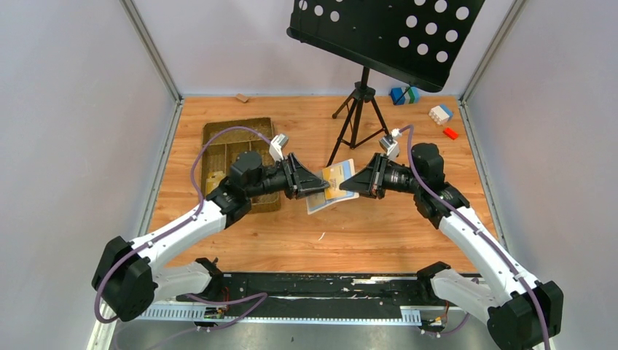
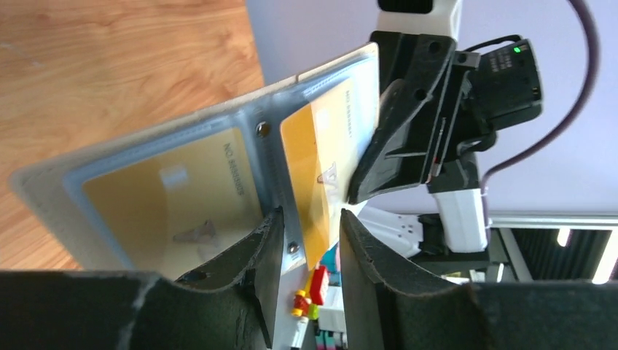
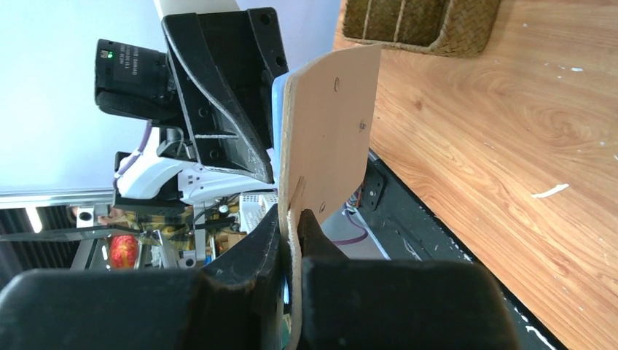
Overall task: Take the credit cards out of the card holder
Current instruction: Remove the credit card from the card holder, then place the credit card in the storage box.
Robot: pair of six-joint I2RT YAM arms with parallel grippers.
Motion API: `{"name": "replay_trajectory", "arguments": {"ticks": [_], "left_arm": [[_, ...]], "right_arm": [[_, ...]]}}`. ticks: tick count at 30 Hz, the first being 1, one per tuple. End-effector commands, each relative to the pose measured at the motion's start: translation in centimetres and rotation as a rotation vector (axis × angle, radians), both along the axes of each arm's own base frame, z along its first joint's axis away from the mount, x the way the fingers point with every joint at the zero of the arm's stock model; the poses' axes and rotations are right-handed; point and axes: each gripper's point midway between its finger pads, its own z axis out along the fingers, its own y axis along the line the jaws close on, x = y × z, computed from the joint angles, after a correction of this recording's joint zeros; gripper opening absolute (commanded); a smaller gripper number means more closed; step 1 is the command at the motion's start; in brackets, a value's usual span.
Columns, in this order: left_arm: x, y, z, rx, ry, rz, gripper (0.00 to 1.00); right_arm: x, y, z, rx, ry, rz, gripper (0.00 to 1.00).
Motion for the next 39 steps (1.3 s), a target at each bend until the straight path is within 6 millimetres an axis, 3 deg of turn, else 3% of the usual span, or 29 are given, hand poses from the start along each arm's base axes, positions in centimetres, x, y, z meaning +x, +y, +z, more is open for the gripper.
{"name": "replay_trajectory", "arguments": {"ticks": [1,4,7,9,13,15,20,25,28,34,39], "left_arm": [[-0.1,-0.7,3.7,-0.166,-0.061,-0.032,0.39],[-0.1,-0.8,4.1,-0.190,-0.065,-0.038,0.32],[-0.1,-0.9,4.1,-0.196,-0.058,-0.043,0.11],[0.0,-0.8,3.7,-0.190,-0.050,-0.037,0.00],[0.2,-0.3,3.0,-0.173,-0.039,-0.019,0.00],[0.3,0.3,2.8,-0.169,-0.037,-0.008,0.00],[0.2,1.7,1.9,-0.142,-0.028,0.020,0.00],[0.2,3.3,1.1,-0.113,-0.023,0.042,0.00],[0.7,5.9,-0.5,-0.002,-0.021,0.083,0.00],[1.1,14.9,-6.5,0.514,0.032,0.183,0.00],[1.5,23.5,-7.7,1.032,0.072,0.334,0.00]], "right_arm": [[-0.5,0.5,2.2,0.093,-0.044,0.048,0.00],[-0.5,0.7,2.5,0.118,-0.041,0.057,0.00],[-0.4,0.7,2.6,0.114,-0.049,0.058,0.00],[-0.3,0.6,2.2,0.092,-0.029,0.046,0.10],[0.0,0.2,1.8,0.089,-0.013,0.011,0.23],[0.2,-0.1,1.9,0.105,-0.011,-0.009,0.24],[0.3,-0.6,1.4,0.104,0.002,-0.039,0.03],[0.4,-0.9,0.7,0.065,0.016,-0.060,0.00],[0.6,-1.6,-0.4,0.000,0.025,-0.092,0.00],[0.6,-2.5,-1.2,-0.114,-0.004,-0.098,0.00],[0.5,-2.8,-0.5,-0.155,-0.038,-0.084,0.00]]}}
